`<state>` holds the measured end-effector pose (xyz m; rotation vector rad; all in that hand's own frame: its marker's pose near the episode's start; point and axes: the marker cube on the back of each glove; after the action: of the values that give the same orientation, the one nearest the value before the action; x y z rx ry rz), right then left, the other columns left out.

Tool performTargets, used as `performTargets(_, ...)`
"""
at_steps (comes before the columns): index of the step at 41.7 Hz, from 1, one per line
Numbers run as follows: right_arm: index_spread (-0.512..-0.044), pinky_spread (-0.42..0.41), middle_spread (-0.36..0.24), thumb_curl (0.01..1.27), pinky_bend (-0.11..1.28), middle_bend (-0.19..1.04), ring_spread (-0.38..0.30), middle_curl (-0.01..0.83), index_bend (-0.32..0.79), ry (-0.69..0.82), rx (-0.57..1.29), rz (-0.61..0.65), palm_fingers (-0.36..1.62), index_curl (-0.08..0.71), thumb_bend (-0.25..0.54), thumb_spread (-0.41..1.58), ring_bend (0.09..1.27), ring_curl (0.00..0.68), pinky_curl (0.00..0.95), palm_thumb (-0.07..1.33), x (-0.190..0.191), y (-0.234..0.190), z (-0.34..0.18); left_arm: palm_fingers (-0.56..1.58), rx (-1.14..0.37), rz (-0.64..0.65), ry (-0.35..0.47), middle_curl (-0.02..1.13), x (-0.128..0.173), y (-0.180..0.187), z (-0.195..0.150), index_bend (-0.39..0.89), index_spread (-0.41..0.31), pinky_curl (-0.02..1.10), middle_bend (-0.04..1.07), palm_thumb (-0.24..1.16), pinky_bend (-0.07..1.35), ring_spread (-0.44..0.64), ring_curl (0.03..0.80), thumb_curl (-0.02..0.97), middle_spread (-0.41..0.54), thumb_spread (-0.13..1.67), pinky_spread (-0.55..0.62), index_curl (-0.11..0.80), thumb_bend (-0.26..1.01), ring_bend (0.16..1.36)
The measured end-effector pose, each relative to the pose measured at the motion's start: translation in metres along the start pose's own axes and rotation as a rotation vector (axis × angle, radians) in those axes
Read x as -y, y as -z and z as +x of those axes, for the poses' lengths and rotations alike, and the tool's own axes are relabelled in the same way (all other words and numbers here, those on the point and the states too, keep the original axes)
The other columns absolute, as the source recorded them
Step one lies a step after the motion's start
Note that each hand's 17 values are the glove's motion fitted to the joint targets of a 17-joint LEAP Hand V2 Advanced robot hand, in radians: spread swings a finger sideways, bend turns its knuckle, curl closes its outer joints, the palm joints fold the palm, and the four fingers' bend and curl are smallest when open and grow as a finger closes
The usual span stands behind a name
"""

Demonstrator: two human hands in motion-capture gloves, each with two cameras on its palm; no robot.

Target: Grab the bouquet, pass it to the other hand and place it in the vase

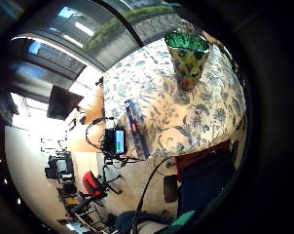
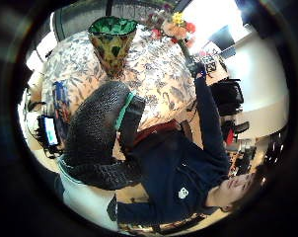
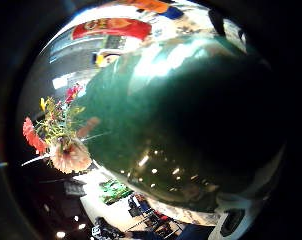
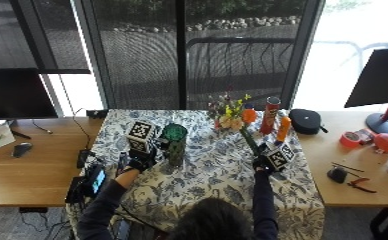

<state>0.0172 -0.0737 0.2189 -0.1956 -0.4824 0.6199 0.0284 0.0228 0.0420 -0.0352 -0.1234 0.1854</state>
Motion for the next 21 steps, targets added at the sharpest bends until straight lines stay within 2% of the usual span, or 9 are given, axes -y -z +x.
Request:
performTargets(7,-0.241,-0.042,-0.175,0.36,0.15,0.51,-0.249,0.593,0.31,0.108,0.274,0.024,1.1,0.492,0.087,1.16,0.56,0.476,0.266,1.12,-0.011,0.031,-0.032,0.14,-0.023,0.011,0.021,0.24,0.022,0.004,0.004,0.19,-0.048,0.32,0.16,0.23,0.34,0.39,0.242,0.286,0.255,1.14,0.41,0.4,-0.02,0.5)
performTargets(10,-0.24,-0.054,-0.175,0.36,0.16,0.51,-0.247,0.599,0.3,0.049,0.396,-0.081,1.11,0.502,0.081,1.16,0.56,0.484,0.275,1.12,-0.025,0.041,-0.045,0.14,-0.061,0.001,0.041,0.24,0.039,0.007,0.005,0.18,-0.048,0.32,0.16,0.24,0.34,0.39,0.245,0.287,0.255,1.15,0.41,0.4,-0.01,0.5)
performTargets(13,-0.24,-0.062,-0.175,0.36,0.16,0.51,-0.246,0.604,0.3,0.066,0.464,-0.121,1.1,0.512,0.074,1.17,0.57,0.49,0.283,1.13,-0.033,0.052,-0.057,0.15,-0.169,-0.034,0.046,0.24,0.053,0.012,0.01,0.19,-0.049,0.32,0.16,0.25,0.33,0.38,0.247,0.287,0.255,1.16,0.41,0.4,-0.01,0.5)
performTargets(16,-0.241,-0.067,-0.175,0.36,0.16,0.51,-0.246,0.609,0.29,0.182,0.562,-0.171,1.1,0.521,0.068,1.17,0.57,0.497,0.289,1.13,-0.028,0.056,-0.069,0.15,-0.305,-0.06,0.033,0.24,0.067,0.016,0.018,0.19,-0.048,0.32,0.16,0.26,0.33,0.38,0.248,0.288,0.255,1.16,0.41,0.402,-0.01,0.5)
performTargets(21,-0.241,-0.071,-0.175,0.36,0.17,0.5,-0.241,0.614,0.28,0.28,0.601,-0.111,1.11,0.536,0.062,1.17,0.57,0.504,0.303,1.15,-0.03,0.068,-0.088,0.15,-0.566,-0.105,0.014,0.24,0.086,0.031,0.038,0.18,-0.043,0.33,0.16,0.26,0.33,0.38,0.249,0.287,0.261,1.16,0.42,0.403,-0.02,0.5)
